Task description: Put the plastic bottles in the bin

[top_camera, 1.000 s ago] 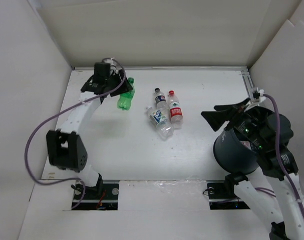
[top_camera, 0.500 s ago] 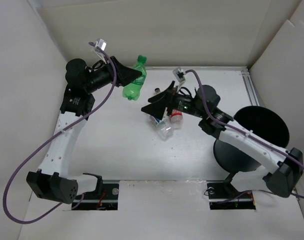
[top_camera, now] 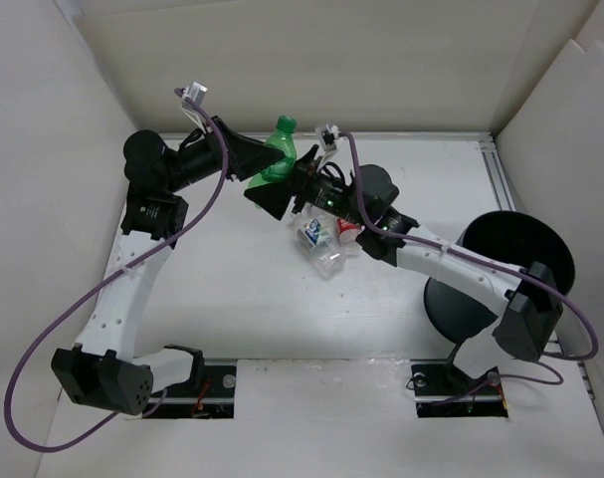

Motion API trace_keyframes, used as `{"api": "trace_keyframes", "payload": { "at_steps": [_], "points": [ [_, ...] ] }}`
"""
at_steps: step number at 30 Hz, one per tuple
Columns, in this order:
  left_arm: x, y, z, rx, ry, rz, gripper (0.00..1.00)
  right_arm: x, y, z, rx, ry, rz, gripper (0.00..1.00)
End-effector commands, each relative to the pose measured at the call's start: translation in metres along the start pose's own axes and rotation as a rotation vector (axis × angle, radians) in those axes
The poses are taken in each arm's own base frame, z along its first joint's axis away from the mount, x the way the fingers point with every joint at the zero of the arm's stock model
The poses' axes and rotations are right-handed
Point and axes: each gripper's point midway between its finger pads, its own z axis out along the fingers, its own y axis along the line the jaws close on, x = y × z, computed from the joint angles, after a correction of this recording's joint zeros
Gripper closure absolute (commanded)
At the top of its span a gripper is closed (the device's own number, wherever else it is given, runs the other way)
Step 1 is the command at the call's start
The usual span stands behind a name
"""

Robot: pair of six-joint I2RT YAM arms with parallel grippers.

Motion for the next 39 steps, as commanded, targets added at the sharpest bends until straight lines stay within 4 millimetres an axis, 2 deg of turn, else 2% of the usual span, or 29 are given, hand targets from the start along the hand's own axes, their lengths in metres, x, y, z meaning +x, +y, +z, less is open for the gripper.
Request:
{"api": "trace_keyframes", "payload": {
  "at_steps": [1, 3, 6, 7, 8, 9, 10, 11, 12, 13, 14, 15, 16, 17, 18, 19, 20, 22, 23, 24, 25, 26, 27, 29, 30, 31, 32, 37, 39],
  "points": [
    [-0.003, -0.031, -0.005, 0.113, -0.009, 0.036, 1.00, -0.037, 0.018, 0.012, -0.045, -0.145, -0.050, 0.12],
    [-0.001, -0.033, -0.006, 0.120, 0.000, 0.019, 1.00, -0.036, 0.017, 0.014, -0.058, -0.163, -0.046, 0.19],
    [0.000, -0.021, -0.002, 0.083, 0.012, 0.009, 1.00, -0.038, 0.017, 0.012, -0.067, -0.195, -0.043, 0.26],
    [0.001, -0.020, -0.002, 0.078, 0.016, 0.001, 1.00, -0.038, 0.017, 0.012, -0.067, -0.195, -0.043, 0.35],
    [0.003, -0.017, -0.003, 0.070, 0.022, -0.003, 1.00, -0.035, 0.012, 0.012, -0.042, -0.184, -0.046, 0.68],
    [0.000, -0.020, -0.003, 0.075, 0.019, 0.004, 0.91, -0.032, 0.007, 0.013, -0.020, -0.175, -0.040, 0.81],
    [0.000, -0.014, -0.001, 0.060, 0.017, -0.011, 0.74, -0.035, 0.007, 0.010, -0.005, -0.177, -0.053, 0.88],
    [-0.003, -0.015, 0.000, 0.052, 0.007, 0.004, 0.35, -0.040, 0.004, 0.008, 0.022, -0.184, -0.062, 0.98],
    [-0.007, -0.015, 0.000, 0.040, -0.003, 0.008, 0.04, -0.036, -0.001, 0.005, 0.057, -0.160, -0.080, 1.00],
    [-0.021, -0.020, -0.002, 0.022, -0.034, 0.036, 0.00, -0.045, 0.003, -0.001, 0.067, -0.168, -0.092, 1.00],
    [-0.029, 0.001, -0.004, -0.074, -0.055, -0.014, 0.00, -0.043, 0.000, -0.006, 0.092, -0.155, -0.099, 1.00],
    [-0.038, 0.008, -0.005, -0.122, -0.068, -0.008, 0.00, -0.048, -0.011, -0.014, 0.143, -0.163, -0.125, 1.00],
    [-0.047, 0.015, -0.007, -0.168, -0.080, -0.016, 0.00, -0.039, -0.026, -0.024, 0.202, -0.127, -0.133, 1.00],
    [-0.062, 0.024, -0.010, -0.233, -0.094, -0.041, 0.00, -0.054, -0.016, -0.039, 0.214, -0.158, -0.152, 1.00],
    [-0.073, 0.031, -0.010, -0.290, -0.128, -0.045, 0.00, -0.063, -0.027, -0.052, 0.281, -0.182, -0.167, 1.00],
    [-0.080, 0.034, -0.010, -0.319, -0.134, -0.016, 0.00, -0.058, -0.046, -0.068, 0.360, -0.146, -0.185, 1.00],
    [-0.092, 0.034, -0.008, -0.339, -0.149, 0.003, 0.00, -0.078, -0.039, -0.089, 0.385, -0.183, -0.201, 1.00],
    [-0.090, 0.045, -0.011, -0.398, -0.143, -0.017, 0.00, -0.097, -0.058, -0.125, 0.535, -0.224, -0.228, 1.00],
    [-0.091, 0.053, -0.010, -0.418, -0.146, -0.007, 0.00, -0.091, -0.070, -0.145, 0.619, -0.186, -0.226, 1.00],
    [-0.085, 0.064, -0.011, -0.440, -0.139, -0.016, 0.00, -0.106, -0.064, -0.170, 0.664, -0.220, -0.243, 1.00],
    [-0.080, 0.072, -0.010, -0.464, -0.135, -0.021, 0.00, -0.115, -0.074, -0.194, 0.774, -0.255, -0.249, 1.00],
    [-0.067, 0.081, -0.007, -0.483, -0.118, 0.001, 0.00, -0.115, -0.092, -0.259, 1.012, -0.251, -0.222, 1.00],
    [-0.067, 0.081, -0.007, -0.483, -0.118, 0.001, 0.00, -0.115, -0.092, -0.260, 1.014, -0.251, -0.222, 1.00],
    [-0.059, 0.092, -0.008, -0.515, -0.102, 0.001, 0.00, -0.121, -0.093, -0.305, 1.147, -0.304, -0.195, 1.00],
    [-0.053, 0.101, -0.007, -0.527, -0.089, -0.015, 0.00, -0.114, -0.106, -0.339, 1.294, -0.304, -0.170, 1.00],
    [-0.051, 0.113, -0.008, -0.559, -0.091, -0.026, 0.00, -0.123, -0.103, -0.364, 1.360, -0.365, -0.150, 1.00],
    [-0.049, 0.117, -0.007, -0.564, -0.086, -0.033, 0.00, -0.119, -0.101, -0.371, 1.372, -0.346, -0.150, 1.00],
    [-0.026, 0.151, 0.002, -0.719, -0.018, -0.015, 0.00, -0.116, -0.103, -0.437, 1.607, -0.389, -0.148, 1.00],
    [-0.007, 0.164, 0.009, -0.784, 0.024, -0.034, 0.00, -0.112, -0.104, -0.447, 1.647, -0.384, -0.137, 1.00]
  ]
}}
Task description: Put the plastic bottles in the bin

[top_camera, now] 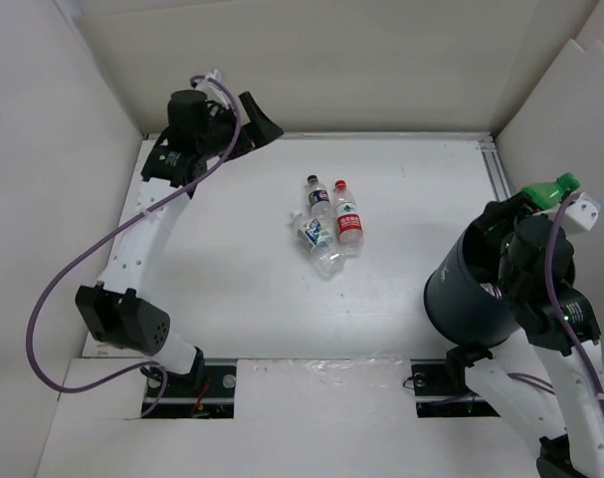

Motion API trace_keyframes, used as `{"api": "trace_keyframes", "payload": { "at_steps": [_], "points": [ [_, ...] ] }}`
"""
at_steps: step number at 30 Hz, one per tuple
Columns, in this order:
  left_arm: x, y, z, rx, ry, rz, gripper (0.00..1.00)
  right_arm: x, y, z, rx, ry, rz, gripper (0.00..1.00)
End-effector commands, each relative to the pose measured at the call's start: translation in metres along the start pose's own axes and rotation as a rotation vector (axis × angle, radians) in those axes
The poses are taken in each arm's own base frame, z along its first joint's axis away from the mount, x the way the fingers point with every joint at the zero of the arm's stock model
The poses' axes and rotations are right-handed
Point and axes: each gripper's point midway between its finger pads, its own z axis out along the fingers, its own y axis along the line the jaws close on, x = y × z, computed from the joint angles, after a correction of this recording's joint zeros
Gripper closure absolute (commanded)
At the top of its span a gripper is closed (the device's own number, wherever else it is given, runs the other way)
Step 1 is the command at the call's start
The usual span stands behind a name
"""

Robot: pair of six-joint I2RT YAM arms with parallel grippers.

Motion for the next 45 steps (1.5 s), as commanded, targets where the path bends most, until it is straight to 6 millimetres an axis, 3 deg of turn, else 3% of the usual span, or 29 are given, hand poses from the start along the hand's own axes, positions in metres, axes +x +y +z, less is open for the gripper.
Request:
{"api": "trace_keyframes", "payload": {
  "at_steps": [1, 2, 3, 4, 5, 9, 13, 15, 18, 20, 21, 26, 27, 32, 39, 45],
  "points": [
    [0.007, 0.000, 0.007, -0.089, -0.003, 0.065, 0.00, 0.006, -0.037, -0.006, 0.149, 0.021, -0.018, 0.97],
    [0.014, 0.006, 0.013, -0.102, 0.015, 0.045, 0.00, 0.008, -0.040, -0.007, 0.164, 0.025, -0.019, 0.87],
    [0.024, 0.015, 0.017, -0.118, 0.037, 0.029, 0.00, 0.005, -0.042, -0.009, 0.168, 0.011, -0.002, 0.71],
    [0.027, 0.020, 0.020, -0.128, 0.036, 0.028, 0.00, 0.007, -0.048, -0.011, 0.181, 0.008, -0.007, 0.08],
    [0.030, 0.025, 0.019, -0.149, 0.033, 0.015, 0.00, 0.010, -0.049, -0.010, 0.185, 0.013, -0.004, 0.00],
    [0.050, 0.048, 0.020, -0.207, 0.053, -0.015, 0.00, 0.005, -0.062, -0.018, 0.228, -0.020, 0.035, 0.00],
    [0.086, 0.059, 0.027, -0.268, 0.096, -0.033, 0.00, -0.013, -0.073, -0.029, 0.266, -0.083, 0.076, 0.00],
    [0.113, 0.048, 0.034, -0.277, 0.131, -0.051, 0.00, -0.027, -0.079, -0.039, 0.277, -0.126, 0.101, 0.00],
    [0.151, 0.047, 0.044, -0.302, 0.178, -0.099, 0.00, -0.034, -0.078, -0.046, 0.244, -0.136, 0.121, 0.00],
    [0.174, 0.063, 0.049, -0.346, 0.197, -0.203, 0.00, -0.044, -0.063, -0.049, 0.155, -0.140, 0.104, 0.00],
    [0.175, 0.066, 0.051, -0.354, 0.181, -0.231, 0.00, -0.045, -0.058, -0.052, 0.113, -0.137, 0.105, 0.00],
    [0.195, 0.085, 0.059, -0.436, 0.177, -0.339, 0.00, -0.037, -0.035, -0.053, -0.028, -0.090, 0.106, 0.00],
    [0.205, 0.095, 0.064, -0.476, 0.190, -0.360, 0.00, -0.034, -0.032, -0.052, -0.043, -0.081, 0.093, 0.00],
    [0.242, 0.103, 0.083, -0.532, 0.261, -0.366, 0.00, -0.016, -0.015, -0.046, -0.123, -0.022, 0.060, 0.00],
    [0.261, 0.125, 0.103, -0.651, 0.281, -0.354, 0.00, 0.008, -0.009, -0.031, -0.132, 0.032, -0.003, 0.00],
    [0.264, 0.132, 0.112, -0.681, 0.273, -0.363, 0.00, 0.019, -0.005, -0.027, -0.159, 0.056, -0.027, 0.00]
  ]
}}
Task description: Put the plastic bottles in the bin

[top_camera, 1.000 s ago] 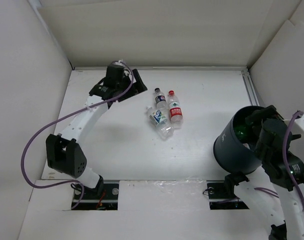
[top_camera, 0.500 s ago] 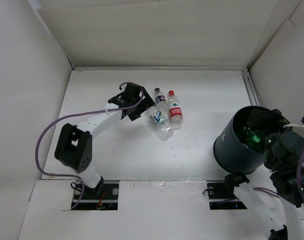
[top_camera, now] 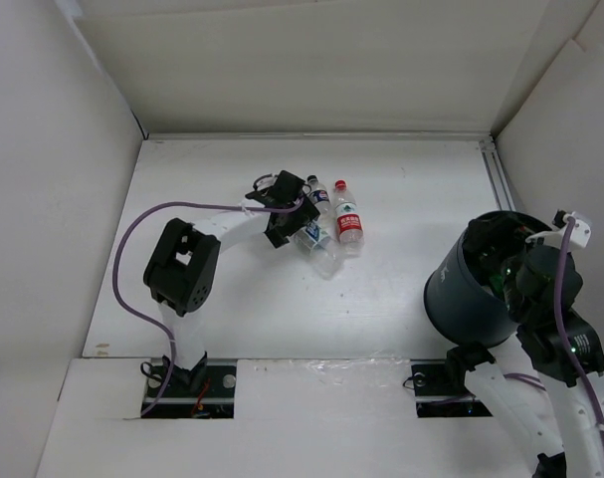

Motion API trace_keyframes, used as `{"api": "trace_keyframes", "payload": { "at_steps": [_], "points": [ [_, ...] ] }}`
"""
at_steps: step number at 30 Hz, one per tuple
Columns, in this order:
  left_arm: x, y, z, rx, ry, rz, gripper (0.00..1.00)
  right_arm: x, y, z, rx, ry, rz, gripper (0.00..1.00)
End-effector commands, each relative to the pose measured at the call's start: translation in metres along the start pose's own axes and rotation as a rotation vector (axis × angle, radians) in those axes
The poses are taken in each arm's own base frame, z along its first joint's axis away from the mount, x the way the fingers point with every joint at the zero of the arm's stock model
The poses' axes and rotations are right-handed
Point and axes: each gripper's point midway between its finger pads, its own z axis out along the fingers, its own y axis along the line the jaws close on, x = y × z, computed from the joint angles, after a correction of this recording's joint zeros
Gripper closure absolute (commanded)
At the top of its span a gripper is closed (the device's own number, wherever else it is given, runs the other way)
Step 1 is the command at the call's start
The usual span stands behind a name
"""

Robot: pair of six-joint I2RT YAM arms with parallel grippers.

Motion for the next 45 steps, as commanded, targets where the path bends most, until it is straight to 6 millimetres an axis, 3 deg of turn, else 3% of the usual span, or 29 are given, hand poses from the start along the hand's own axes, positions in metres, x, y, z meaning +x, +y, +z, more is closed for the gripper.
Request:
{"api": "trace_keyframes", "payload": {
  "at_steps": [1, 7, 11, 13, 15, 18, 20, 21, 22, 25, 26, 30, 31, 34, 35, 37, 39, 43, 44, 45],
  "points": [
    [-0.012, -0.004, -0.003, -0.023, -0.046, -0.040, 0.00, -0.009, 0.012, 0.003, -0.055, -0.038, 0.004, 0.00],
    [-0.010, 0.013, 0.009, -0.097, -0.052, -0.050, 0.02, -0.008, 0.014, 0.003, -0.063, -0.033, 0.003, 0.00],
    [0.005, 0.028, 0.019, -0.133, -0.005, -0.054, 0.02, -0.008, 0.019, 0.002, -0.093, -0.026, -0.002, 0.00],
    [0.009, 0.032, 0.021, -0.136, 0.007, -0.054, 0.09, -0.007, 0.021, 0.002, -0.106, -0.019, -0.003, 0.00],
    [0.012, 0.038, 0.018, -0.140, 0.008, -0.064, 0.23, -0.004, 0.025, 0.001, -0.132, -0.005, -0.016, 0.00],
    [0.006, 0.046, 0.010, -0.134, -0.014, -0.077, 0.64, -0.004, 0.030, 0.000, -0.158, -0.002, -0.022, 0.00],
    [0.000, 0.045, -0.001, -0.113, -0.029, -0.103, 0.85, -0.003, 0.037, -0.002, -0.199, 0.005, -0.028, 0.00],
    [-0.004, 0.057, -0.005, -0.148, -0.048, -0.105, 0.94, -0.004, 0.041, -0.002, -0.216, 0.003, -0.025, 0.00],
    [-0.008, 0.058, -0.010, -0.143, -0.066, -0.107, 0.99, 0.001, 0.047, -0.003, -0.253, 0.030, -0.040, 0.00],
    [-0.028, 0.056, -0.042, -0.120, -0.159, -0.105, 1.00, 0.002, 0.068, -0.007, -0.372, 0.040, -0.081, 0.00],
    [-0.031, 0.056, -0.051, -0.107, -0.177, -0.093, 1.00, 0.011, 0.082, -0.013, -0.474, 0.073, -0.123, 0.00],
    [-0.047, 0.020, -0.102, 0.080, -0.254, 0.057, 1.00, 0.016, 0.134, -0.037, -0.799, 0.103, -0.170, 0.00],
    [-0.057, 0.001, -0.124, 0.153, -0.280, 0.089, 1.00, 0.027, 0.142, -0.032, -0.834, 0.144, -0.177, 0.00],
    [-0.055, -0.025, -0.148, 0.235, -0.249, 0.256, 1.00, 0.041, 0.172, -0.038, -1.002, 0.198, -0.176, 0.00],
    [-0.057, -0.040, -0.163, 0.286, -0.242, 0.294, 1.00, 0.055, 0.180, -0.029, -1.022, 0.245, -0.181, 0.00],
    [-0.051, -0.053, -0.175, 0.351, -0.208, 0.369, 1.00, 0.057, 0.201, -0.030, -1.084, 0.239, -0.170, 0.00],
    [-0.054, -0.072, -0.203, 0.441, -0.216, 0.385, 1.00, 0.070, 0.218, -0.018, -1.084, 0.277, -0.164, 0.00],
    [-0.054, -0.092, -0.239, 0.555, -0.216, 0.439, 1.00, 0.092, 0.264, -0.017, -1.172, 0.336, -0.185, 0.00],
    [-0.053, -0.097, -0.245, 0.579, -0.209, 0.444, 1.00, 0.092, 0.279, -0.026, -1.214, 0.342, -0.195, 0.00],
    [-0.053, -0.100, -0.256, 0.603, -0.214, 0.456, 1.00, 0.107, 0.289, -0.021, -1.219, 0.379, -0.204, 0.00]
  ]
}}
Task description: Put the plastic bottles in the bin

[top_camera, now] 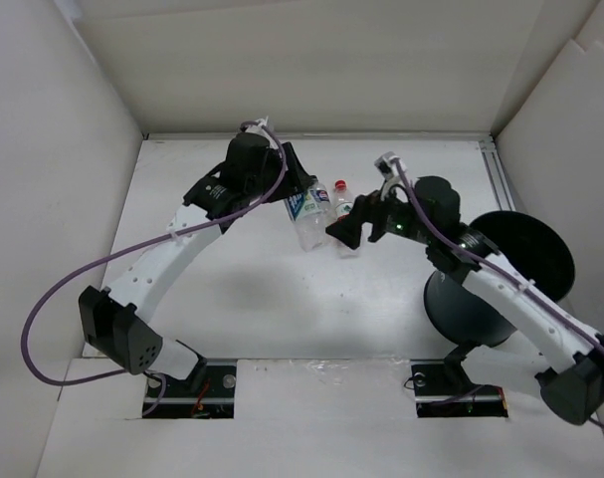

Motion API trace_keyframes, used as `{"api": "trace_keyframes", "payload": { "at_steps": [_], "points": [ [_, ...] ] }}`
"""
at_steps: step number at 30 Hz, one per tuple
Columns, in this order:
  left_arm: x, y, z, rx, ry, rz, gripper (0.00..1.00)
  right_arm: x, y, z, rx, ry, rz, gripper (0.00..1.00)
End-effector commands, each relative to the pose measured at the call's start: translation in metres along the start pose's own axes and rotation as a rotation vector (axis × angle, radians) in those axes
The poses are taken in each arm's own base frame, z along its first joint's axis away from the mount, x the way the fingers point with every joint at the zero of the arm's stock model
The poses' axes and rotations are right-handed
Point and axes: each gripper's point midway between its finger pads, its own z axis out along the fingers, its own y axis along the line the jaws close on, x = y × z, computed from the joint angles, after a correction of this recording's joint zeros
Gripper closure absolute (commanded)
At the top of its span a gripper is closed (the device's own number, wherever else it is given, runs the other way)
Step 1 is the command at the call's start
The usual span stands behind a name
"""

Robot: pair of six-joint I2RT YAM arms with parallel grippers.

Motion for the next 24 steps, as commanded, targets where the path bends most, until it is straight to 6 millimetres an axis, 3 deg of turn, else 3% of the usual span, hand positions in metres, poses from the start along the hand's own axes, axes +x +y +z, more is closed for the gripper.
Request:
{"api": "trace_keyframes", "payload": {
  "at_steps": [1, 7, 10, 11, 12, 14, 15, 16, 17, 18, 19, 20, 21, 22, 23, 24],
  "points": [
    [-0.021, -0.043, -0.045, 0.176, -0.029, 0.075, 1.00, -0.047, 0.045, 0.022, -0.148, -0.118, -0.093, 0.00],
    [-0.032, -0.076, -0.075, 0.344, -0.071, 0.108, 1.00, -0.029, 0.053, 0.072, -0.180, -0.067, -0.069, 0.00],
    [-0.028, -0.087, -0.082, 0.413, -0.053, 0.112, 1.00, -0.029, 0.067, 0.082, -0.273, -0.075, -0.045, 0.00],
    [-0.033, -0.091, -0.088, 0.431, -0.075, 0.116, 1.00, -0.024, 0.067, 0.085, -0.290, -0.065, -0.033, 0.03],
    [-0.031, -0.092, -0.087, 0.438, -0.068, 0.108, 1.00, -0.023, 0.070, 0.087, -0.312, -0.063, -0.026, 0.18],
    [-0.033, -0.094, -0.091, 0.449, -0.082, 0.111, 0.73, -0.025, 0.071, 0.087, -0.321, -0.079, -0.023, 0.42],
    [-0.034, -0.094, -0.091, 0.442, -0.088, 0.110, 0.56, -0.025, 0.071, 0.087, -0.321, -0.079, -0.023, 0.59],
    [-0.036, -0.092, -0.088, 0.437, -0.098, 0.108, 0.35, -0.032, 0.070, 0.084, -0.296, -0.104, -0.013, 0.88],
    [-0.039, -0.091, -0.091, 0.428, -0.118, 0.106, 0.00, -0.032, 0.066, 0.083, -0.275, -0.113, -0.010, 0.97],
    [-0.050, -0.088, -0.092, 0.390, -0.160, 0.097, 0.00, -0.040, 0.053, 0.077, -0.213, -0.134, 0.000, 1.00],
    [-0.057, -0.087, -0.093, 0.372, -0.189, 0.092, 0.00, -0.048, 0.053, 0.072, -0.196, -0.162, -0.003, 1.00],
    [-0.062, -0.080, -0.092, 0.327, -0.212, 0.082, 0.00, -0.049, 0.035, 0.066, -0.130, -0.153, 0.006, 1.00],
    [-0.070, -0.074, -0.096, 0.274, -0.233, 0.044, 0.00, -0.059, 0.030, 0.053, -0.093, -0.182, -0.006, 1.00],
    [-0.084, -0.059, -0.096, 0.176, -0.303, 0.009, 0.00, -0.063, 0.020, 0.044, -0.041, -0.191, -0.005, 1.00],
    [-0.087, -0.049, -0.094, 0.126, -0.322, -0.011, 0.00, -0.064, -0.008, 0.032, 0.087, -0.193, 0.012, 1.00],
    [-0.092, -0.044, -0.097, 0.092, -0.346, -0.030, 0.00, -0.070, -0.021, 0.018, 0.160, -0.213, 0.006, 1.00]
  ]
}}
